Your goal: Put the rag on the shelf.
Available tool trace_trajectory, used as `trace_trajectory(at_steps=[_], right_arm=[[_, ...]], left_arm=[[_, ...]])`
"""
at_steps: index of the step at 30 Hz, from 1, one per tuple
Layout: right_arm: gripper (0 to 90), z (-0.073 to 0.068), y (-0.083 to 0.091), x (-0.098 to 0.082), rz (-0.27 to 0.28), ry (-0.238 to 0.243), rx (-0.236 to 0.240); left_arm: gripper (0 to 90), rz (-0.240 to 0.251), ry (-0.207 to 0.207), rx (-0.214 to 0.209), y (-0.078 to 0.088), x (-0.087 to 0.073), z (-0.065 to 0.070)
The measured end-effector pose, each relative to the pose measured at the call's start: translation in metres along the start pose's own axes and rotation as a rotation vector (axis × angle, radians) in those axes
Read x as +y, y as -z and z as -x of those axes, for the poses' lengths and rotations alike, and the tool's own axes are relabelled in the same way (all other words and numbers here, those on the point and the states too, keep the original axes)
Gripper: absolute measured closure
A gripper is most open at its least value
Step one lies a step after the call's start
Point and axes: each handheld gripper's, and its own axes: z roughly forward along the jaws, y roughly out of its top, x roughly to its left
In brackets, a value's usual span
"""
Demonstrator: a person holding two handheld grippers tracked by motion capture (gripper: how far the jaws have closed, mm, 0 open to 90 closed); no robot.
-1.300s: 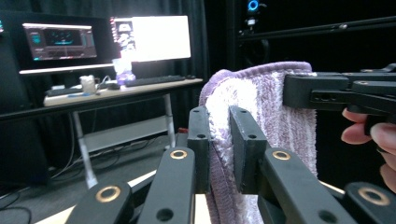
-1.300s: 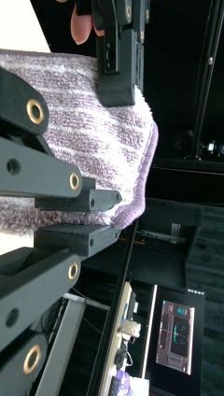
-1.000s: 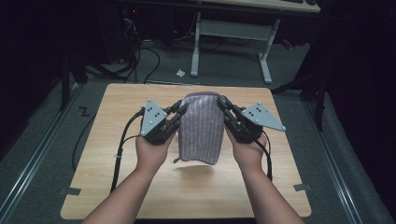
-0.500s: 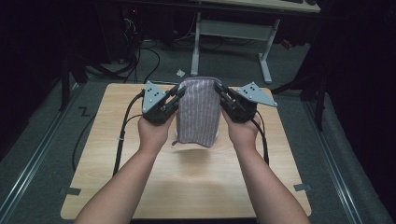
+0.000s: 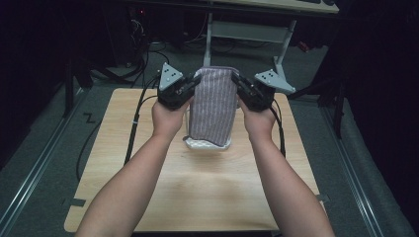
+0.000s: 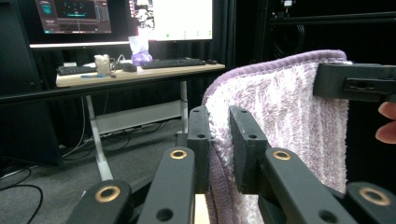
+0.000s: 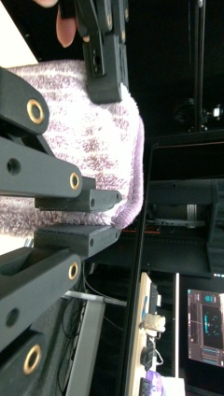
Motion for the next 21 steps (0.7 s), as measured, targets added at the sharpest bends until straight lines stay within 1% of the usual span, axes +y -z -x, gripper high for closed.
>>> trace_trajectory(at_steps=[1, 2, 4, 5, 6, 8, 10, 11, 12, 13, 14, 16, 18, 19, 20, 21], right_arm=[[83.8, 0.003, -0.003, 0.001, -0.001, -0.002, -0.001], [83.8, 0.009, -0.009, 0.002, -0.003, 0.006, 0.000], [83.7, 0.012, -0.012, 0.002, -0.004, 0.002, 0.001], [83.6, 0.018, -0.020, 0.002, -0.013, -0.015, 0.009], [83.6, 0.018, -0.020, 0.002, -0.013, -0.015, 0.009], [83.6, 0.023, -0.028, 0.002, -0.017, -0.018, 0.016], [83.5, 0.025, -0.034, 0.002, -0.030, -0.008, 0.015], [83.5, 0.024, -0.042, 0.001, -0.046, 0.017, 0.012], [83.5, 0.024, -0.042, 0.001, -0.046, 0.017, 0.012], [83.4, 0.024, -0.045, 0.000, -0.056, 0.035, 0.009], [83.3, 0.023, -0.048, -0.002, -0.064, 0.049, 0.004], [83.2, 0.023, -0.054, -0.004, -0.080, 0.061, 0.014], [83.2, 0.024, -0.059, -0.009, -0.102, 0.073, 0.015], [83.2, 0.025, -0.061, -0.011, -0.115, 0.076, 0.014], [83.1, 0.025, -0.066, -0.018, -0.143, 0.077, 0.014], [83.1, 0.024, -0.068, -0.022, -0.163, 0.081, 0.004]], left_arm=[[79.2, -0.004, -0.003, 0.003, -0.003, 0.002, -0.001], [79.3, -0.009, -0.012, 0.006, -0.005, 0.004, -0.002], [79.3, -0.012, -0.022, 0.012, -0.011, 0.006, -0.005], [79.2, -0.018, -0.014, 0.010, -0.013, 0.008, -0.007], [79.2, -0.019, -0.005, 0.011, -0.015, 0.009, -0.010], [79.3, -0.023, -0.008, 0.026, -0.019, 0.009, -0.013], [79.3, -0.038, -0.023, 0.048, -0.024, 0.005, -0.016], [79.3, -0.054, -0.023, 0.056, -0.027, 0.003, -0.019], [79.3, -0.063, -0.015, 0.063, -0.029, 0.001, -0.022], [79.2, -0.075, -0.010, 0.067, -0.032, -0.002, -0.026], [79.1, -0.085, -0.010, 0.076, -0.034, -0.004, -0.028], [79.0, -0.102, -0.020, 0.088, -0.036, -0.008, -0.032], [78.9, -0.114, 0.018, 0.075, -0.038, -0.012, -0.038], [78.8, -0.125, 0.016, 0.083, -0.040, -0.015, -0.039], [78.8, -0.140, 0.011, 0.088, -0.042, -0.018, -0.040], [78.8, -0.181, 0.006, 0.102, -0.047, -0.027, -0.041]])
